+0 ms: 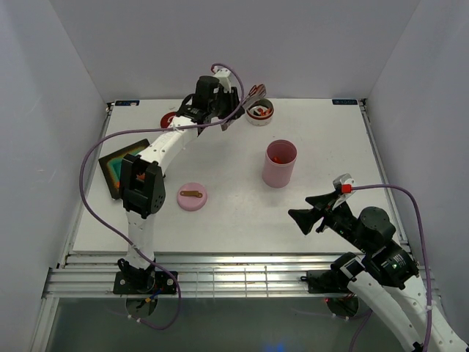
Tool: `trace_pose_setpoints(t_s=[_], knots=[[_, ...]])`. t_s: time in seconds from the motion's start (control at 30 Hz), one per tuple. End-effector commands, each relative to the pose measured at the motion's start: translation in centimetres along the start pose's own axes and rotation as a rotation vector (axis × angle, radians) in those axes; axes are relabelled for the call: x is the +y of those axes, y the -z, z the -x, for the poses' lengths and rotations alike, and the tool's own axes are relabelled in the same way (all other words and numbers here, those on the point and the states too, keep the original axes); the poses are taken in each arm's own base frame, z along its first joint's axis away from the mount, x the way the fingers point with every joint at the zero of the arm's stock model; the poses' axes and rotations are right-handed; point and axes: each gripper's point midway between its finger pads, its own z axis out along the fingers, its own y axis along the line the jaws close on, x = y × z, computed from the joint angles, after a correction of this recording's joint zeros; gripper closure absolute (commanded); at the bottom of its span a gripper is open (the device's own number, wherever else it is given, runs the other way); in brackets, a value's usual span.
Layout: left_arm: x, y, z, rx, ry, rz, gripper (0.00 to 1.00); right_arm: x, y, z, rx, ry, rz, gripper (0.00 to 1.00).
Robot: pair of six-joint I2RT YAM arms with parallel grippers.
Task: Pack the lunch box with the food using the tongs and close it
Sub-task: Place the fake food in the packing box.
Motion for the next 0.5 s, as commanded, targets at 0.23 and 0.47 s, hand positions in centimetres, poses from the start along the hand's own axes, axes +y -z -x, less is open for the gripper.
trace_pose_setpoints(t_s=[0.23, 0.47], knots=[[-1.6, -2.6, 3.3, -0.179, -0.103, -0.068, 1.0, 0.0, 0.2, 1.5, -0.034, -0.01, -0.021, 0.19], [0.2, -5.2, 1.0, -0.153, -0.123, -0.035, 0.99, -0.1, -0.1, 1.0, -0.01, -0.017, -0.023, 0.19]])
